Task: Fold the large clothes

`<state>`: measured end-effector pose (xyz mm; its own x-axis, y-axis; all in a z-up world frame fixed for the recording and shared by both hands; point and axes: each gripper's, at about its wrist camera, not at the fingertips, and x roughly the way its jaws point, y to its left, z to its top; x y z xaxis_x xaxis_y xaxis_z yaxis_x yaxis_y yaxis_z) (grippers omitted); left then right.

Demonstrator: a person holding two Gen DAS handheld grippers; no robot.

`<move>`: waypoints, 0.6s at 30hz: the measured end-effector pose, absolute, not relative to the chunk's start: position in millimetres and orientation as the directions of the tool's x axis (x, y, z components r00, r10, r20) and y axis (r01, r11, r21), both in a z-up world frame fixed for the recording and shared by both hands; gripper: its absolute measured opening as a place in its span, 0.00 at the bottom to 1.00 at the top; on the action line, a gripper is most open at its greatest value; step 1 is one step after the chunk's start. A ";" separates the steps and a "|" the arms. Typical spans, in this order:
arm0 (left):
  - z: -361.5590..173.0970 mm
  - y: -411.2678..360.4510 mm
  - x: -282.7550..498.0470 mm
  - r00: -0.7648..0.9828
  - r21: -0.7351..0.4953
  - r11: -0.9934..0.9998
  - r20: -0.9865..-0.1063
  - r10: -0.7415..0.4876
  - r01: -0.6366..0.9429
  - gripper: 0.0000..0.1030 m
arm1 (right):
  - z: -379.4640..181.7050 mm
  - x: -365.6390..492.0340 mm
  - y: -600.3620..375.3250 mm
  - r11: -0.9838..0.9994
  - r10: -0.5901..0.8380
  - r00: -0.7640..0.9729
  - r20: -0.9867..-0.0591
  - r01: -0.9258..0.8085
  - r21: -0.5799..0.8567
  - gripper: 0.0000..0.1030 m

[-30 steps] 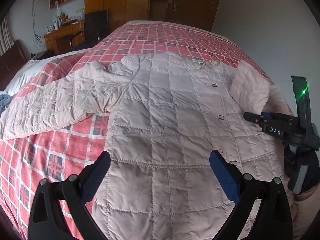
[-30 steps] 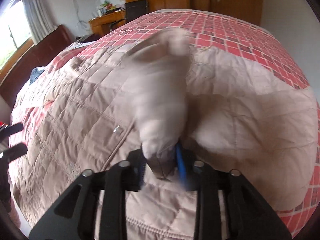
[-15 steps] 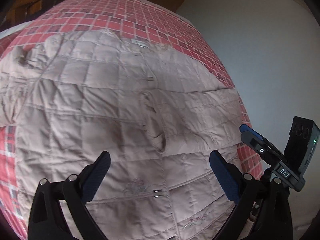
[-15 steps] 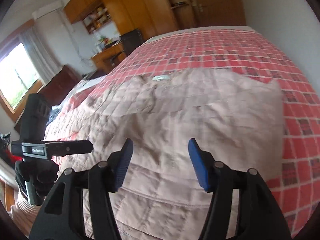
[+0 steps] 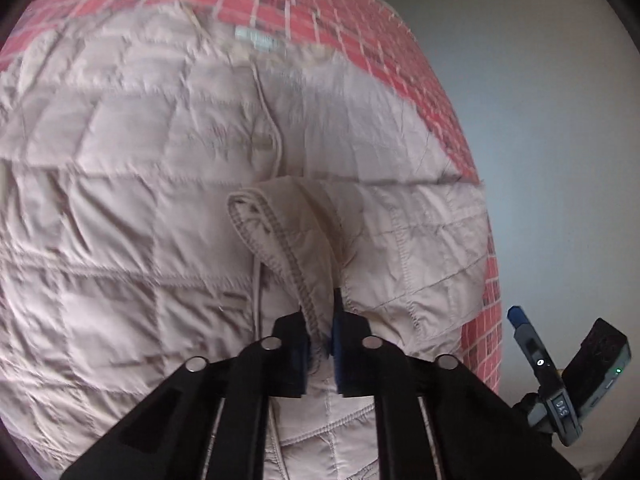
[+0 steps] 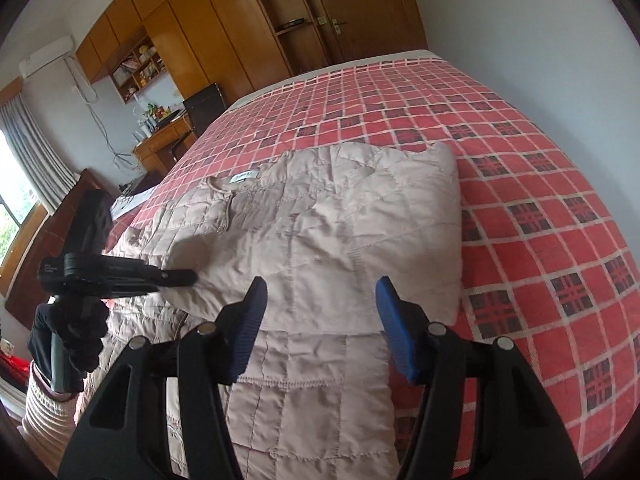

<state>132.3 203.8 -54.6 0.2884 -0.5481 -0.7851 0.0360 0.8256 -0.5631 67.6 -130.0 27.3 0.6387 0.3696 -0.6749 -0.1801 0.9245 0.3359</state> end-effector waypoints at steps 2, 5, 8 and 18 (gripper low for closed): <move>-34.8 221.3 128.8 0.365 -0.559 0.827 -0.759 -0.540 0.060 0.06 | 26.7 71.3 -133.3 0.926 0.364 0.640 -0.677 -0.168 0.339 0.56; -7.0 253.1 120.5 0.474 -0.514 0.855 -0.736 -0.484 0.075 0.05 | 23.0 85.5 -138.3 0.918 0.376 0.623 -0.686 -0.152 0.366 0.56; 8.4 283.3 118.0 0.557 -0.431 0.901 -0.737 -0.383 0.049 0.05 | 14.1 108.3 -138.3 0.907 0.399 0.584 -0.707 -0.135 0.400 0.56; -20.3 355.9 143.2 0.551 -0.333 0.935 -0.806 -0.216 -0.120 0.06 | -17.7 186.7 -96.5 0.885 0.454 0.428 -0.781 -0.119 0.450 0.56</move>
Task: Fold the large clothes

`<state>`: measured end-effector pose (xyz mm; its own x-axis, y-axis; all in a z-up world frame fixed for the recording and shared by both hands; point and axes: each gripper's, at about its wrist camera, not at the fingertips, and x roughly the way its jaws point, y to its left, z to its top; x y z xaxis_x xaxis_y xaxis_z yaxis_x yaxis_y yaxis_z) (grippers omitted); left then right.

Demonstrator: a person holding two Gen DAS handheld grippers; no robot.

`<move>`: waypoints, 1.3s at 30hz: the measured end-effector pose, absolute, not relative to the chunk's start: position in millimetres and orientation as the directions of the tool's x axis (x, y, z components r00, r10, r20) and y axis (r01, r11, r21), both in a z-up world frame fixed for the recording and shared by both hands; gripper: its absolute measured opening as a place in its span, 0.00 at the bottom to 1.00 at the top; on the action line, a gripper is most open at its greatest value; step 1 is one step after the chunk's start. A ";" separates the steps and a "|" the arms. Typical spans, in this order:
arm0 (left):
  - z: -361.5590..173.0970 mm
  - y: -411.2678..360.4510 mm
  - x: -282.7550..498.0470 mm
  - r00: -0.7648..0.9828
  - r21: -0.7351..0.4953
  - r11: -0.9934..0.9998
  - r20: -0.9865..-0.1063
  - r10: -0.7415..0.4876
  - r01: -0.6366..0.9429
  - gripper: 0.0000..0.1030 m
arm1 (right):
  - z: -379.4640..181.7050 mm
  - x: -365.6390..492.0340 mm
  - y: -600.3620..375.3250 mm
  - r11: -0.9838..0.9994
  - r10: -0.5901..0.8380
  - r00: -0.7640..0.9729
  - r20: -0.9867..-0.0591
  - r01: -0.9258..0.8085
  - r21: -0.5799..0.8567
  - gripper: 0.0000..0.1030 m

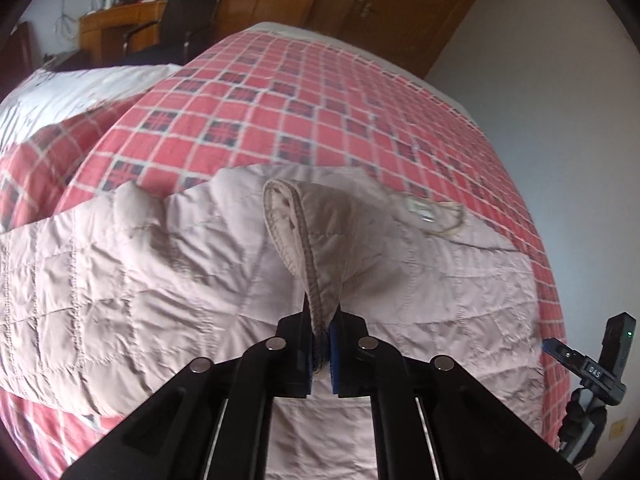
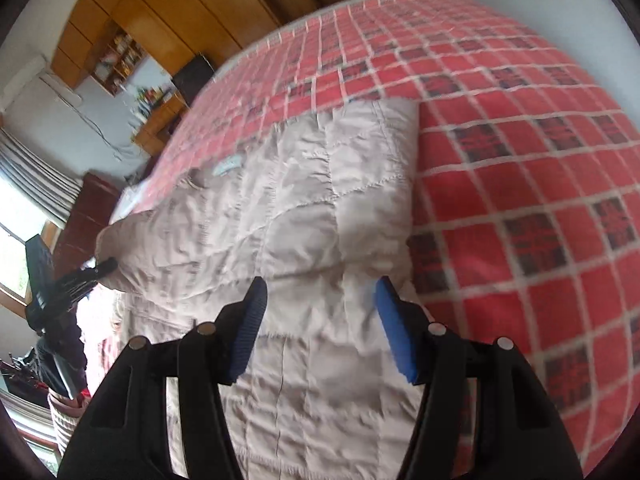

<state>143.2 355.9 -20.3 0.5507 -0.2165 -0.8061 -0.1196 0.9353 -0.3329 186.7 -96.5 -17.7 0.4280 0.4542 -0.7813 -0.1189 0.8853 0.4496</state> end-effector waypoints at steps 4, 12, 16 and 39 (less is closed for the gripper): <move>-51.3 366.4 149.0 0.482 -0.286 0.948 -0.856 -0.187 -0.142 0.13 | -35.9 200.9 -81.8 0.930 0.364 0.379 -0.851 -0.095 0.356 0.53; -52.5 378.1 147.4 0.482 -0.303 0.938 -0.856 -0.190 -0.168 0.25 | -26.6 196.5 -74.2 0.956 0.294 0.386 -0.874 -0.111 0.272 0.51; -11.5 377.2 131.2 0.587 -0.297 0.942 -0.795 -0.153 -0.158 0.36 | 3.4 188.9 -68.9 0.932 0.361 0.429 -0.828 -0.145 0.331 0.52; -16.4 413.6 55.6 0.600 -0.262 0.948 -0.793 -0.105 -0.180 0.63 | -2.4 166.5 -6.7 0.899 0.422 0.365 -0.830 -0.291 0.329 0.62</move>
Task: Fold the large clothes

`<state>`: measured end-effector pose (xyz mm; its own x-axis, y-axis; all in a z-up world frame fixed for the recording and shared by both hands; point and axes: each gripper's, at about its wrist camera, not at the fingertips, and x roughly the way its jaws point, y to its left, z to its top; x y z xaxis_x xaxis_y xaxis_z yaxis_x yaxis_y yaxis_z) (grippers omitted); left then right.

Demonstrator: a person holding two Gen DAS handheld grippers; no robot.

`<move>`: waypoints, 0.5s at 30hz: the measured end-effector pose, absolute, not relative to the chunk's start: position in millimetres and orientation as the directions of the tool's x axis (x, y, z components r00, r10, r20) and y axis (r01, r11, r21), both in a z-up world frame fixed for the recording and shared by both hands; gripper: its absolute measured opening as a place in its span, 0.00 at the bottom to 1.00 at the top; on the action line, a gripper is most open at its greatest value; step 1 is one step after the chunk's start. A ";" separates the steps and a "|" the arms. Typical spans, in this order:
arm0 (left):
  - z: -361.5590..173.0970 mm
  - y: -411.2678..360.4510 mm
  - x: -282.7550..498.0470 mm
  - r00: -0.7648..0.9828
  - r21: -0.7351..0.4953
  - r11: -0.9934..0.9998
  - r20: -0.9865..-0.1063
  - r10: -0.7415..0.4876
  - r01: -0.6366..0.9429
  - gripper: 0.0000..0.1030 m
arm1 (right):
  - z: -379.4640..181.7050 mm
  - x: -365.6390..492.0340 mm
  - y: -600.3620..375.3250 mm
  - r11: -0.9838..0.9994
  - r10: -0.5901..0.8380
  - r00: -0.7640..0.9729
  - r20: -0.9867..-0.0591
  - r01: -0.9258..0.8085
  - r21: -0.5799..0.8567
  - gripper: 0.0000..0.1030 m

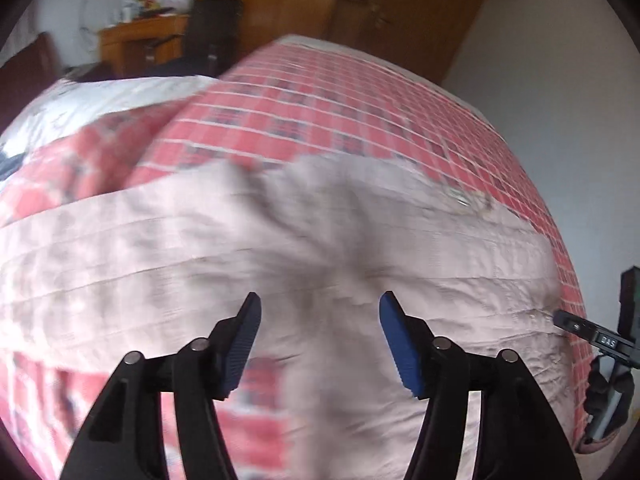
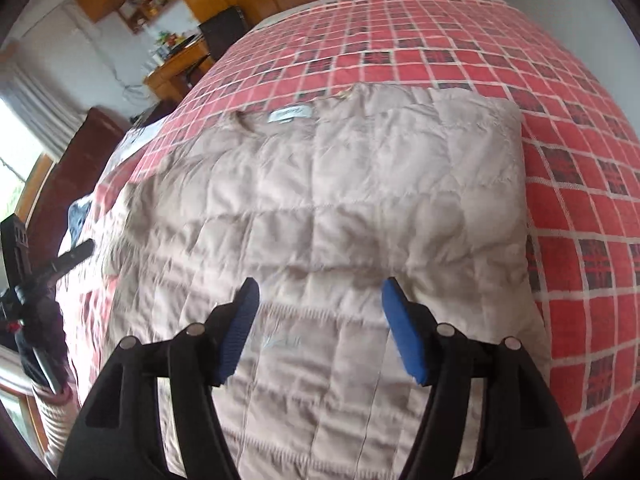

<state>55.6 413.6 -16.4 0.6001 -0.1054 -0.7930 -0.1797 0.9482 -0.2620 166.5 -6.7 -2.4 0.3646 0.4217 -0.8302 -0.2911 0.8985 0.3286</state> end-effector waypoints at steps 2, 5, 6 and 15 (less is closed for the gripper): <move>-18.4 460.3 24.6 0.587 -0.255 0.918 -0.809 -0.031 -0.303 0.63 | -3.9 158.8 -3.2 0.892 0.429 0.350 -0.833 -0.312 0.329 0.62; -30.0 529.4 -22.6 0.538 -0.234 0.830 -0.838 0.093 -0.507 0.63 | -8.1 151.2 3.3 0.874 0.455 0.325 -0.829 -0.338 0.348 0.62; -34.4 548.4 -36.1 0.523 -0.228 0.799 -0.843 0.123 -0.556 0.63 | -9.3 150.2 6.0 0.871 0.459 0.321 -0.828 -0.346 0.349 0.62; -76.0 651.1 -75.8 0.609 -0.479 0.576 -0.792 0.042 -0.662 0.62 | -20.4 148.6 26.0 0.861 0.471 0.295 -0.831 -0.361 0.359 0.62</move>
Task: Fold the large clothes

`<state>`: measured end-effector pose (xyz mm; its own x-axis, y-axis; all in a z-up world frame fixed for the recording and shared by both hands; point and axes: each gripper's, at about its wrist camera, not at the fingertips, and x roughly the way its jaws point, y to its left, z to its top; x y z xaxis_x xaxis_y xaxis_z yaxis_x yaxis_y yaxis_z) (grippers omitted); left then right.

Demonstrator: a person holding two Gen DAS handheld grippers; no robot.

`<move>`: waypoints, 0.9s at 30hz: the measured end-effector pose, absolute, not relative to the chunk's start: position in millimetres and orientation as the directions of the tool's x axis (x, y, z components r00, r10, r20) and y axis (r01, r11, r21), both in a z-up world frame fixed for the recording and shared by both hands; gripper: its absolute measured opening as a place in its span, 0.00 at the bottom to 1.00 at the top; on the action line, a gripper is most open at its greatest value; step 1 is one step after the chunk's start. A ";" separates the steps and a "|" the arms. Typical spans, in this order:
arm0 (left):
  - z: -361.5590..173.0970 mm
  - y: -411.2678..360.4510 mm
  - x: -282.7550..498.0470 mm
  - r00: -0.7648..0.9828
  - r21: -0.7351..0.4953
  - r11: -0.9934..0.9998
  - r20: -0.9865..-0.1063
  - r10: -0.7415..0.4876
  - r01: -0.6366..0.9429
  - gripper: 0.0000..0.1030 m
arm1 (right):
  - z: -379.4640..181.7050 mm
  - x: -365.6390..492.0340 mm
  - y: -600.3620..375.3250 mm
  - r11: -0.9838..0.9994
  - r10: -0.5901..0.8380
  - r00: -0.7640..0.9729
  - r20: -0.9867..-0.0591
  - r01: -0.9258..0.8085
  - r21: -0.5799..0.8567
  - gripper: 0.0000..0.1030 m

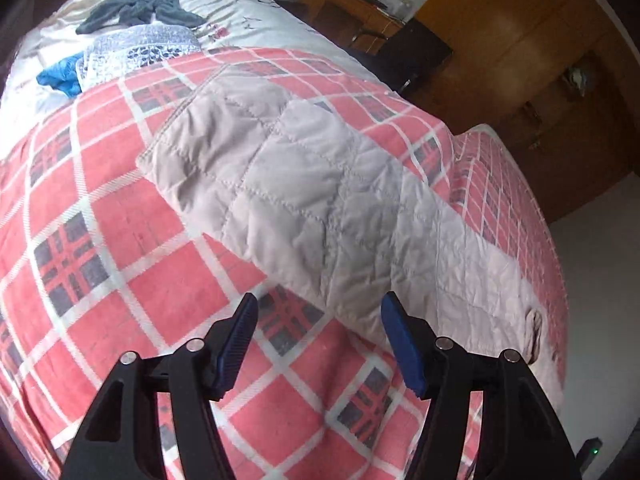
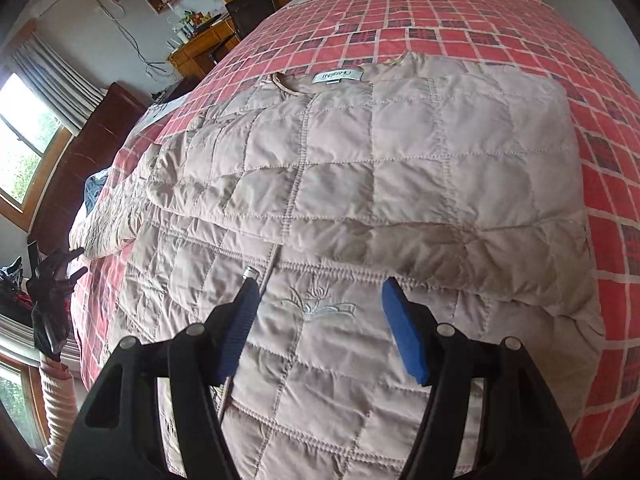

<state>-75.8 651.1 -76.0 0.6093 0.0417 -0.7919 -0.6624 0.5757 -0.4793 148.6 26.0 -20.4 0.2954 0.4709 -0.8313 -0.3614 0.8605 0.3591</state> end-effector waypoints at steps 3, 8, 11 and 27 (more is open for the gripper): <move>-84.5 665.1 -68.5 0.633 -0.511 0.546 -0.773 0.045 -0.664 0.61 | -18.3 144.2 24.6 0.862 0.465 0.304 -0.831 -0.368 0.348 0.62; -92.7 683.0 -75.9 0.664 -0.563 0.474 -0.745 0.064 -0.677 0.35 | -17.1 140.9 18.3 0.873 0.448 0.319 -0.835 -0.360 0.330 0.62; -89.6 685.9 -80.8 0.684 -0.580 0.462 -0.725 0.084 -0.671 0.10 | -18.8 138.5 14.6 0.875 0.444 0.319 -0.837 -0.357 0.328 0.62; 35.9 531.7 -19.2 0.824 -0.364 0.842 -0.545 0.155 -0.399 0.05 | -8.9 116.3 2.2 0.896 0.396 0.370 -0.840 -0.357 0.265 0.62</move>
